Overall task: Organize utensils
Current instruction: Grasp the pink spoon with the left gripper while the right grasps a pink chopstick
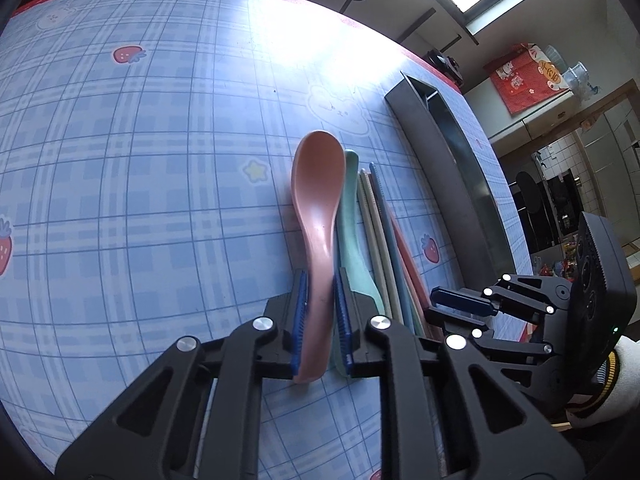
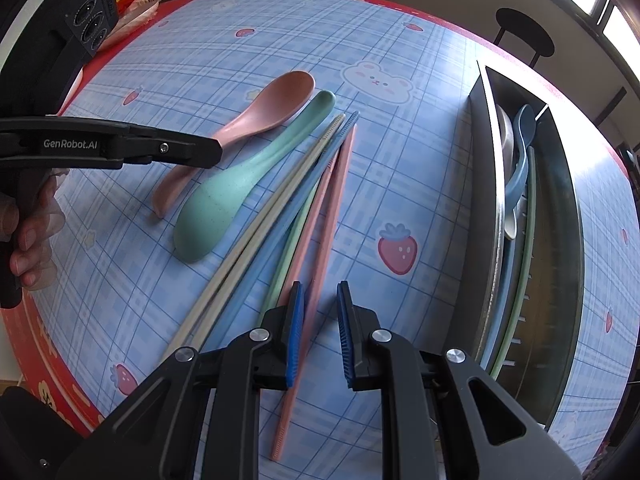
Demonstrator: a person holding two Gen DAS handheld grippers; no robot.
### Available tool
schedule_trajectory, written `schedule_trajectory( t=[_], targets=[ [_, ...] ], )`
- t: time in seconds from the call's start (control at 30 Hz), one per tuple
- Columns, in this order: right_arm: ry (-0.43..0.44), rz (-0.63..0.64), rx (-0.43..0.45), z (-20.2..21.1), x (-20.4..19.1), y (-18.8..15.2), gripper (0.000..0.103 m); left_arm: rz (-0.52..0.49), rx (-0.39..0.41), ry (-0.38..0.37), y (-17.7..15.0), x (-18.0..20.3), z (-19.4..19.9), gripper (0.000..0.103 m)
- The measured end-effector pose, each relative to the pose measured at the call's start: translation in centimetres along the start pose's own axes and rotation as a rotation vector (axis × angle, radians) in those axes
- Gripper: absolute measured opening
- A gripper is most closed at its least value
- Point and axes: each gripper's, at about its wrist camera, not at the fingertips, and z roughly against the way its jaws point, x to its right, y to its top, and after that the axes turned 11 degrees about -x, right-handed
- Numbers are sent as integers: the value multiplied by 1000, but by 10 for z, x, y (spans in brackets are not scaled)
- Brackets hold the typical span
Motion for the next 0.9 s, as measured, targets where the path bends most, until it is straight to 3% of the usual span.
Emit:
schedule_trajectory(
  t=[0.13, 0.23, 0.33, 0.9],
  targets=[
    [3, -9, -6, 1, 2, 3, 17, -13, -9, -1, -5, 2, -5, 17],
    [12, -20, -8, 1, 5, 5, 8, -15, -3, -6, -9, 1, -6, 17],
    [14, -22, -8, 0, 6, 6, 8, -15, 5, 0, -11, 1, -5, 17],
    [34, -27, 15, -2, 10, 4, 8, 139, 105, -2, -74, -17, 29, 11]
  ],
)
